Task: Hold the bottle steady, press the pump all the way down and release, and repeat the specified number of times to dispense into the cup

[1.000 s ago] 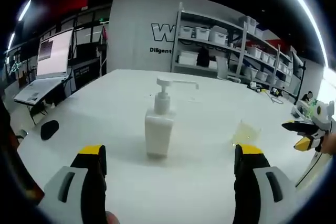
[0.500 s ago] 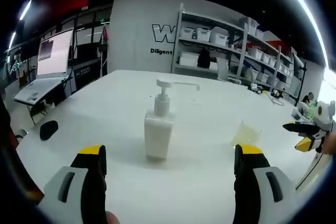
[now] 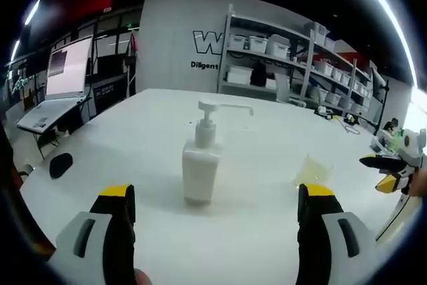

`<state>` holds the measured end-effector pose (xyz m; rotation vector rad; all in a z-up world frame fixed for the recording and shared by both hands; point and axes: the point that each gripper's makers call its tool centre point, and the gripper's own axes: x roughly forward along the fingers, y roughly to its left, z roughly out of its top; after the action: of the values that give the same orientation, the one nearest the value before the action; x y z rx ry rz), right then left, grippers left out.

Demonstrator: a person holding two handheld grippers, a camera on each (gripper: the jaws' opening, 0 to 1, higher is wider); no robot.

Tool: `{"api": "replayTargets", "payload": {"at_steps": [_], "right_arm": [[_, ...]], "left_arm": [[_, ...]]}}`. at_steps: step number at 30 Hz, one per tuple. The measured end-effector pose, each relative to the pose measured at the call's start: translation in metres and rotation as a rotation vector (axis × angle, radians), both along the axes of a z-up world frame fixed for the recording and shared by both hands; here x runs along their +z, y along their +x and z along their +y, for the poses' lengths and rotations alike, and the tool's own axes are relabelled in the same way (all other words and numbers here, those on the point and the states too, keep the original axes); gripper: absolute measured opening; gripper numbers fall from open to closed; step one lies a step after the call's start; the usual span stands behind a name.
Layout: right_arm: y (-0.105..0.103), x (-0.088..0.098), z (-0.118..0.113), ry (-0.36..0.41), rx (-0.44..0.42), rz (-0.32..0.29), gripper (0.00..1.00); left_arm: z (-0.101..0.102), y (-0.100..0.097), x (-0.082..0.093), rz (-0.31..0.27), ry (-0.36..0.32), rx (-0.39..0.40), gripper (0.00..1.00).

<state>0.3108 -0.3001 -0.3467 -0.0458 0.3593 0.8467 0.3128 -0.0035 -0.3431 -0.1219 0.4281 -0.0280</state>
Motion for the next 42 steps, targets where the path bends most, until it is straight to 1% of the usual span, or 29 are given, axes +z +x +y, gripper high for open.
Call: {"api": "replayTargets", "payload": {"at_steps": [2,4,5,6,8,9,10,12,13,14,15,16,17,19,20,22,23,24,25,26,27,28,29,30,31,32,33,34,42], "right_arm": [[-0.003,-0.002,0.002,0.009,0.015,0.031,0.76],[-0.002,0.000,0.002,0.010,0.013,0.011,0.75],[-0.002,-0.002,0.002,0.007,0.013,0.032,0.74],[0.000,0.000,0.002,0.004,0.012,0.002,0.76],[-0.001,-0.001,0.002,0.012,0.010,0.023,0.76],[0.001,0.000,0.002,0.008,0.007,0.005,0.78],[-0.001,-0.002,0.003,0.008,0.017,0.019,0.79],[0.001,-0.001,0.002,0.009,0.012,0.003,0.88],[-0.003,-0.004,0.005,0.025,0.028,0.043,0.91],[0.001,-0.005,0.000,-0.002,0.001,0.030,0.92],[0.001,-0.002,0.002,0.000,0.019,-0.006,0.98],[-0.003,-0.003,0.005,0.012,0.038,0.016,0.99],[-0.002,-0.009,0.002,-0.009,0.017,0.045,0.99],[0.001,-0.003,0.002,-0.005,0.022,0.000,0.99],[0.000,-0.007,0.001,-0.015,0.015,0.032,0.99],[-0.002,-0.007,0.004,-0.009,0.036,0.038,0.99],[0.002,-0.003,0.001,-0.021,0.018,-0.004,0.99],[-0.001,-0.005,0.003,-0.026,0.042,0.007,0.99],[-0.004,-0.011,0.004,-0.026,0.046,0.059,0.99],[0.005,-0.006,0.000,-0.038,0.020,-0.010,0.99],[-0.002,-0.010,0.004,-0.047,0.060,0.022,0.99],[0.001,-0.008,0.002,-0.036,0.036,0.013,0.99],[0.002,-0.008,0.002,-0.060,0.048,-0.012,0.99],[-0.003,-0.012,0.005,-0.059,0.076,0.022,0.99],[0.003,-0.009,0.002,-0.059,0.040,-0.004,0.99],[0.004,-0.009,0.002,-0.070,0.044,-0.018,0.99],[-0.001,-0.013,0.005,-0.068,0.075,0.024,0.99],[0.003,-0.010,0.003,-0.044,0.049,0.012,0.99],[0.009,-0.011,0.000,-0.063,0.060,0.020,0.99]], "left_arm": [[0.000,0.001,-0.001,-0.001,-0.007,0.003,0.99],[0.001,0.001,0.000,-0.001,-0.001,0.001,0.99],[0.001,0.001,-0.001,-0.002,-0.002,0.003,0.99],[0.001,0.001,-0.002,0.002,-0.004,0.002,0.99],[0.002,0.002,-0.003,0.005,-0.001,0.002,0.99],[0.002,0.003,-0.004,0.007,0.004,0.001,0.99],[0.002,0.003,-0.004,0.004,0.000,0.001,1.00],[0.001,0.004,-0.004,0.006,-0.004,0.000,1.00],[0.001,0.004,-0.004,0.006,-0.001,0.000,1.00],[0.000,0.004,-0.004,0.006,-0.005,-0.004,1.00],[0.000,0.004,-0.005,0.007,-0.005,-0.002,1.00],[0.000,0.004,-0.005,0.009,-0.002,-0.004,1.00],[0.000,0.004,-0.006,0.011,-0.002,-0.007,1.00],[-0.001,0.004,-0.006,0.010,-0.001,-0.007,1.00],[0.000,0.004,-0.008,0.016,0.003,-0.007,1.00],[0.000,0.005,-0.009,0.015,0.001,-0.008,1.00],[0.000,0.007,-0.010,0.015,0.009,-0.007,1.00],[-0.001,0.007,-0.012,0.025,0.010,-0.013,1.00],[-0.002,0.009,-0.013,0.024,0.010,-0.014,1.00],[-0.002,0.010,-0.012,0.015,0.022,-0.010,1.00],[-0.002,0.011,-0.013,0.017,0.039,-0.019,1.00],[-0.005,0.012,-0.016,0.033,0.041,-0.029,1.00],[-0.005,0.014,-0.016,0.022,0.038,-0.024,1.00],[-0.006,0.015,-0.017,0.026,0.044,-0.029,1.00],[-0.004,0.016,-0.018,0.030,0.062,-0.026,1.00],[-0.004,0.017,-0.018,0.028,0.056,-0.027,1.00],[-0.004,0.018,-0.019,0.030,0.050,-0.024,1.00],[-0.004,0.019,-0.019,0.030,0.050,-0.023,1.00],[-0.007,0.024,-0.022,0.033,0.055,-0.026,1.00]]}}
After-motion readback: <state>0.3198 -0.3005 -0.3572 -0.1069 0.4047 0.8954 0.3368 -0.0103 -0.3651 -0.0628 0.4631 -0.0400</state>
